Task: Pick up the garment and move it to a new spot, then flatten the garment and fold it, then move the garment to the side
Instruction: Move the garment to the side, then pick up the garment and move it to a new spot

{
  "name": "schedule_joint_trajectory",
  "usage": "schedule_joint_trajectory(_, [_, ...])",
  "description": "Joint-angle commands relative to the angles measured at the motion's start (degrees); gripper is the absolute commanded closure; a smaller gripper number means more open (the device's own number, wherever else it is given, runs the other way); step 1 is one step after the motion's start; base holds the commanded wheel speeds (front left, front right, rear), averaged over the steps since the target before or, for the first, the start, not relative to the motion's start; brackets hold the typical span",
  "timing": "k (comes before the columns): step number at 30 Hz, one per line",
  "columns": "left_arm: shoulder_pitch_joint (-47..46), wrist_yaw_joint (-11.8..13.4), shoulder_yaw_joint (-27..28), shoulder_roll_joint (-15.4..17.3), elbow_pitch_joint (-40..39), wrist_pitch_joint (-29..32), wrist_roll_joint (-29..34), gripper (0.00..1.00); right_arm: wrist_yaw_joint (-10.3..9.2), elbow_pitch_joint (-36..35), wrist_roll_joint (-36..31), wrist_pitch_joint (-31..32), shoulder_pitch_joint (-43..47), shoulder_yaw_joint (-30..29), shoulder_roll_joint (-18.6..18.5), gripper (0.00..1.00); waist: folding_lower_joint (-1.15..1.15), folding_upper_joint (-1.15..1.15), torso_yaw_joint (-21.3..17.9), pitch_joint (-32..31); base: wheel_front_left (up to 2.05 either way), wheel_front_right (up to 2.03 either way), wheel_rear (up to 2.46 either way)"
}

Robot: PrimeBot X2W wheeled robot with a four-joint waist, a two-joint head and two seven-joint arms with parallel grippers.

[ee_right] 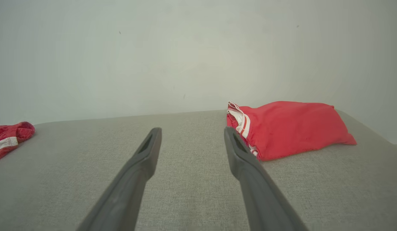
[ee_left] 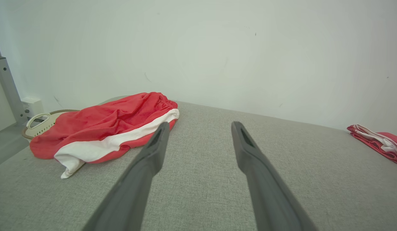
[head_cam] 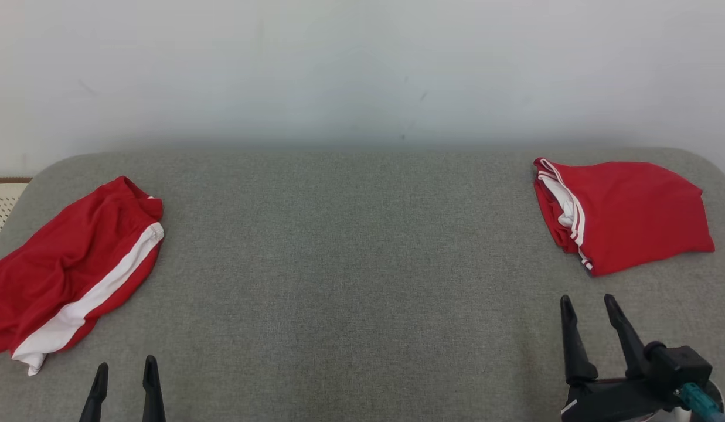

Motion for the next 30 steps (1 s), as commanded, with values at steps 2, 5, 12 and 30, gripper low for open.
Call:
schedule_joint_trajectory(2, [1.2, 0.2, 0.1, 0.0, 0.2, -0.2, -0.2, 0.00, -0.05, -1.4, -1.1, 0.9, 2.1, 0.3, 0.9, 0.00, 0.00, 0.00, -0.3, -0.6, 0.00, 0.00, 0.00])
schedule_joint_trajectory(5, [1.5, 0.4, -0.1, 0.0, 0.4, -0.2, -0.4, 0.00, -0.05, -2.8, -1.5, 1.2, 3.4, 0.6, 1.6, 0.00, 0.00, 0.00, -0.3, -1.0, 0.00, 0.00, 0.00])
schedule_joint_trajectory(12, [2.1, 0.8, -0.9, 0.8, 1.6, 0.1, 0.7, 0.00, -0.05, -4.7, -1.9, 2.0, 4.9, 1.4, 2.2, 0.00, 0.00, 0.00, -0.2, -1.7, 0.00, 0.00, 0.00])
schedule_joint_trajectory(30, [1.7, 3.1, -1.2, 2.1, 0.8, 1.6, 2.0, 0.00, -0.05, -5.3, -2.3, 3.3, 5.8, 0.8, 2.4, 0.00, 0.00, 0.00, -0.3, -1.9, 0.00, 0.00, 0.00])
